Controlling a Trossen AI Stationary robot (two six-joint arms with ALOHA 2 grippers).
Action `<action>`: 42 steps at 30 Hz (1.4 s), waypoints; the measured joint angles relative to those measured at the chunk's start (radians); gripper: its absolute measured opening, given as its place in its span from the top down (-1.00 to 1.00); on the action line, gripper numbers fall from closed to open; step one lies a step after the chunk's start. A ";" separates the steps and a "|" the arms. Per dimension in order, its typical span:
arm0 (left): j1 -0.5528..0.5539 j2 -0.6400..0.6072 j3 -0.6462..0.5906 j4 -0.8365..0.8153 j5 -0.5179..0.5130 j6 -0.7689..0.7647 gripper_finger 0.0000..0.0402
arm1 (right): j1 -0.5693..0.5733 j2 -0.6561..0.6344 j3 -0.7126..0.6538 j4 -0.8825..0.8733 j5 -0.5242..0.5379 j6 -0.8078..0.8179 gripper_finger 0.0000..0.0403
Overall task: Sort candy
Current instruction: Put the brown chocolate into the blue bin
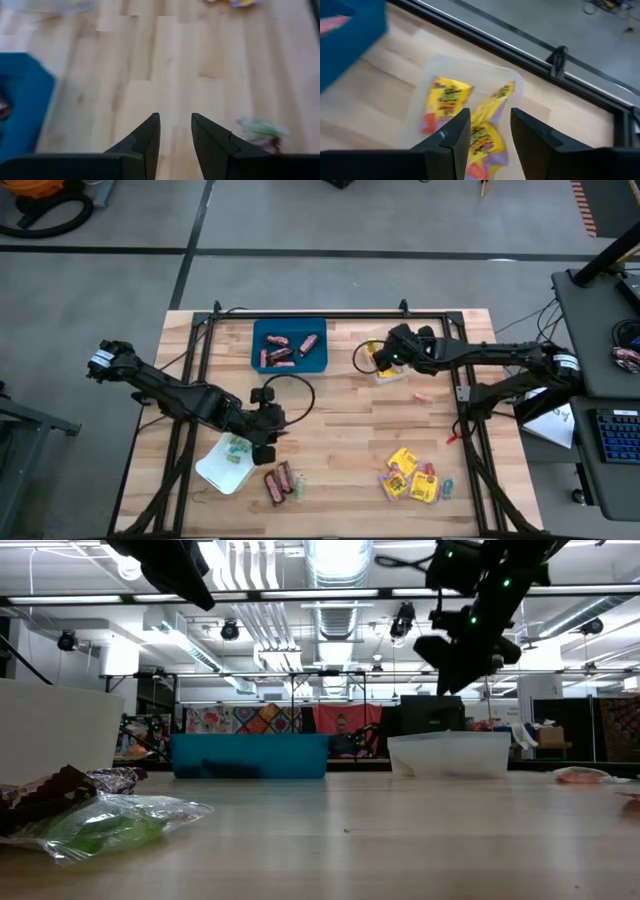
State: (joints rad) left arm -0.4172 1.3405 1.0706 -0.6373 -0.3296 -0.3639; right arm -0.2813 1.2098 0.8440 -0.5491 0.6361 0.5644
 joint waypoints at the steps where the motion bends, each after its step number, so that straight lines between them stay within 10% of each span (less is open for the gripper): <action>1: -0.005 0.000 0.000 0.005 0.022 0.007 0.52 | 0.014 -0.013 0.000 0.000 -0.006 0.000 0.34; 21: -0.114 0.137 0.000 0.138 0.081 0.116 0.28 | 0.348 -0.106 0.000 0.009 -0.007 0.065 0.36; 42: -0.134 0.428 0.042 0.072 0.210 0.353 -0.15 | 0.404 -0.093 0.000 0.006 -0.009 0.083 0.36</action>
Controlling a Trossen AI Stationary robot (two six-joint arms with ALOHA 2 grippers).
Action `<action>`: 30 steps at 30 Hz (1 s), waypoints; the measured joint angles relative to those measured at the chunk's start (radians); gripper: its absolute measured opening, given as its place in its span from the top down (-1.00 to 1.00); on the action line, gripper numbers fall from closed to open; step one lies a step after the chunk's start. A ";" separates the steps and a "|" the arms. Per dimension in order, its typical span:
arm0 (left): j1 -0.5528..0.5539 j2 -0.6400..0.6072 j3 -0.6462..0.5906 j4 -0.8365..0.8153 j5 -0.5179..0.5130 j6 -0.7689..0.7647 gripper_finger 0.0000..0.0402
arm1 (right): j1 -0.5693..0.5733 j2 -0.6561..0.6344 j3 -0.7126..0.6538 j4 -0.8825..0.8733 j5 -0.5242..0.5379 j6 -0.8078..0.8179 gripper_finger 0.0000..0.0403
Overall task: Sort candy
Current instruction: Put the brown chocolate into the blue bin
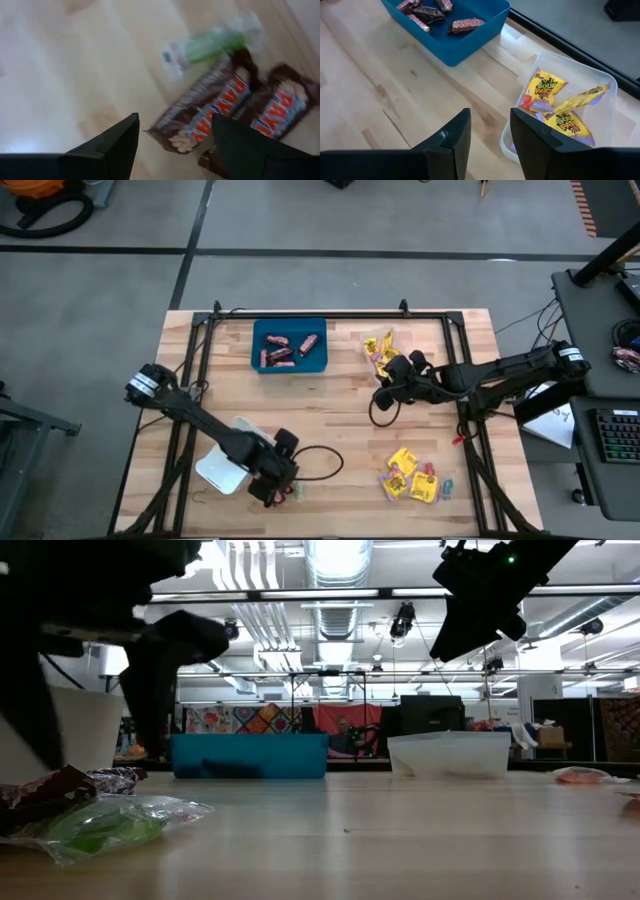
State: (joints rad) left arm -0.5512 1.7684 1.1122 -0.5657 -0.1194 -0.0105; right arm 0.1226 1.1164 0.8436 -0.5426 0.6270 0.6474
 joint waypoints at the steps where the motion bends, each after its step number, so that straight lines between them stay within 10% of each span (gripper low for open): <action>1: -0.002 0.011 0.000 0.001 0.013 0.020 -0.15 | 0.000 0.000 0.000 0.000 0.000 0.000 0.36; 13: -0.003 0.084 0.020 -0.002 0.015 0.070 -0.07 | 0.011 0.000 0.000 0.000 -0.003 0.000 0.36; 30: 0.002 0.078 0.040 -0.021 0.015 0.084 0.87 | 0.011 0.000 0.000 0.000 -0.002 0.000 0.36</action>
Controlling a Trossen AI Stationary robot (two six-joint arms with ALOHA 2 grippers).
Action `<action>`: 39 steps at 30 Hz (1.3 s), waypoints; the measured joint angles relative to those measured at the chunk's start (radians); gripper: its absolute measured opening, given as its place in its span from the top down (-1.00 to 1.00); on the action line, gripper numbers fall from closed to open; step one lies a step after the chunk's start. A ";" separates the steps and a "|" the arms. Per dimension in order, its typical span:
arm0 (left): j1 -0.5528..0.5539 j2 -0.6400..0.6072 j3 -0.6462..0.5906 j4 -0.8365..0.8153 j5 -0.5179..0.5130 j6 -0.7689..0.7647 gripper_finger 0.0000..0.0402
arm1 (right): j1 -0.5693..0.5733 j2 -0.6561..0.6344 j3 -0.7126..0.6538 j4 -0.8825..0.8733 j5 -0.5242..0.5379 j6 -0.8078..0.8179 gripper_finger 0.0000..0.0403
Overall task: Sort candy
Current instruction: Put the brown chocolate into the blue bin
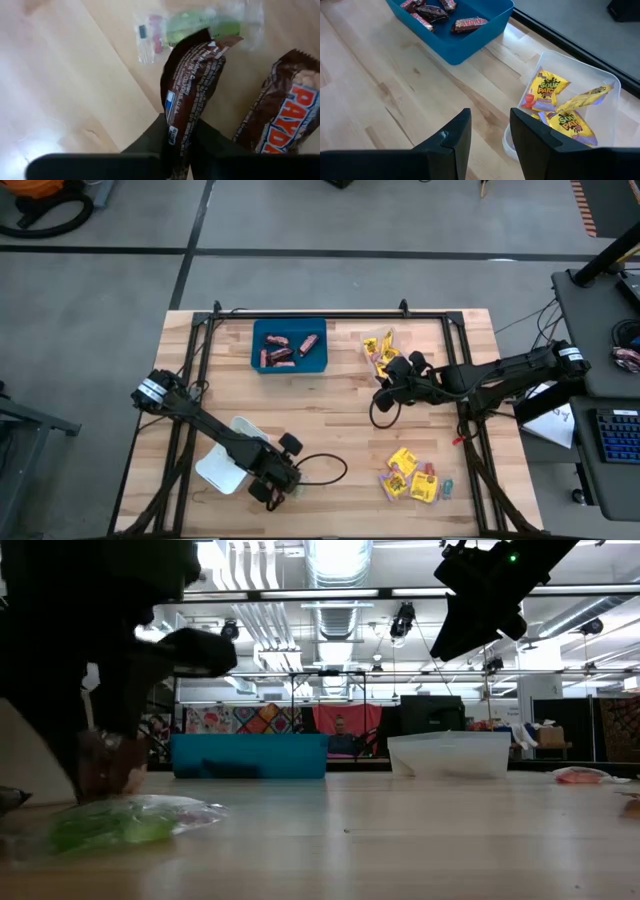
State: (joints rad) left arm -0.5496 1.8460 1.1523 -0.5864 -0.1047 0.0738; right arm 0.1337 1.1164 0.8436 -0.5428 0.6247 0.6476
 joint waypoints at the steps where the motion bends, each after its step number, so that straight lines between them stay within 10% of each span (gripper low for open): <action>1: 0.002 -0.003 0.011 -0.012 0.000 0.000 0.88 | 0.000 0.000 0.000 0.000 0.000 0.000 0.36; 18: 0.180 -0.229 0.129 -0.258 -0.133 0.137 0.87 | 0.000 0.000 -0.004 -0.001 0.002 0.013 0.39; 29: 0.672 -0.402 0.027 -0.207 -0.192 0.234 0.87 | 0.000 0.000 -0.012 0.002 0.004 0.056 0.39; 39: 1.115 -0.314 -0.005 -0.070 0.060 0.276 0.87 | 0.000 0.000 -0.013 0.001 0.004 0.061 0.39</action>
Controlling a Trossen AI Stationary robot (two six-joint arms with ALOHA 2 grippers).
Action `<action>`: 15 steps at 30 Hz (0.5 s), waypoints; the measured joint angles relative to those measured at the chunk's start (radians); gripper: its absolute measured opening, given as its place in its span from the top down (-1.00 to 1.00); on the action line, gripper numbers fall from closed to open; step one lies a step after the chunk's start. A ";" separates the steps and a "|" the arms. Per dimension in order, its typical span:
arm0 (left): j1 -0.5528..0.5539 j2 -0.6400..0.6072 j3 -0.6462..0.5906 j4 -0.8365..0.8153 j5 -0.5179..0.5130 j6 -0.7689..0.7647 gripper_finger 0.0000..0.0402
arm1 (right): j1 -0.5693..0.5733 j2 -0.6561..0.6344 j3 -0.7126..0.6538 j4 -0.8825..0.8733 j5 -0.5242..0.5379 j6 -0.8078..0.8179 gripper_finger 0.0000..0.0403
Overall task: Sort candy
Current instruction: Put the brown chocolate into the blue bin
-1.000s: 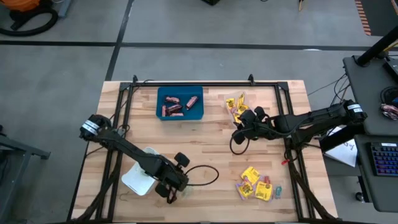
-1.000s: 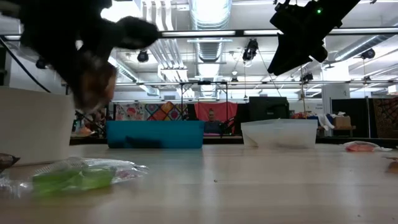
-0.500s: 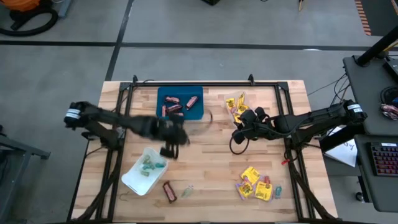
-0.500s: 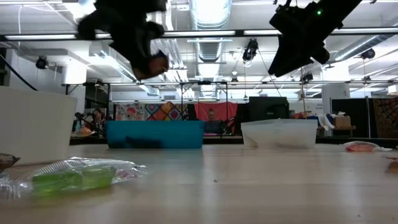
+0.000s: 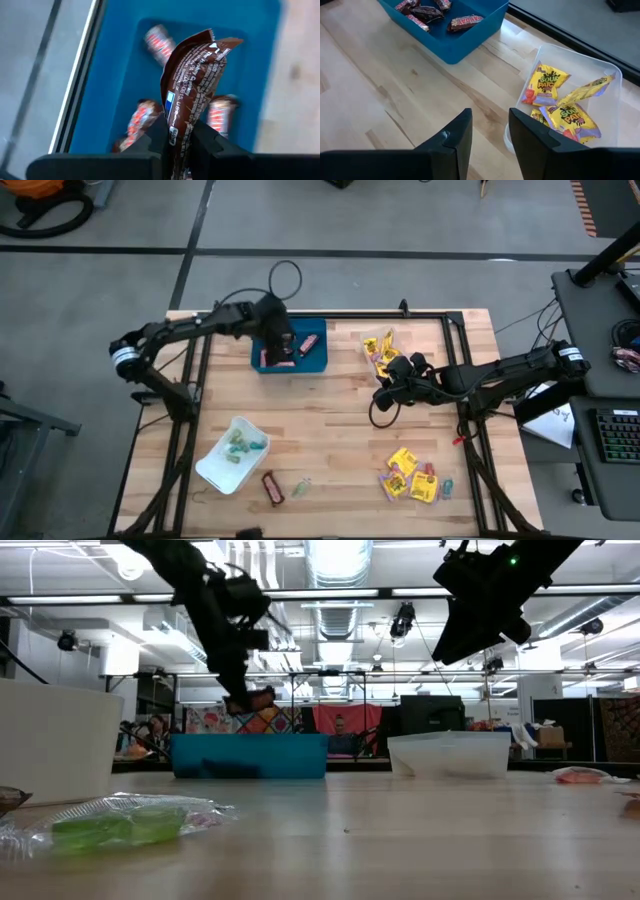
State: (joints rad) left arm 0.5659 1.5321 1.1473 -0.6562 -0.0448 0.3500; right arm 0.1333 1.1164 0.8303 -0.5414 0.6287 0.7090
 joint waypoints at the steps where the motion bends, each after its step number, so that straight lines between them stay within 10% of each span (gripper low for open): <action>1: 0.021 0.012 0.000 0.005 0.008 0.000 0.87 | 0.000 0.000 0.000 0.000 0.000 0.000 0.39; 15: 0.063 0.104 0.000 0.045 0.013 0.034 0.86 | 0.000 0.000 0.000 0.000 0.002 -0.002 0.38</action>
State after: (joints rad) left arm 0.6285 1.6363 1.1473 -0.6109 -0.0319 0.3840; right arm 0.1333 1.1164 0.8299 -0.5415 0.6305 0.7071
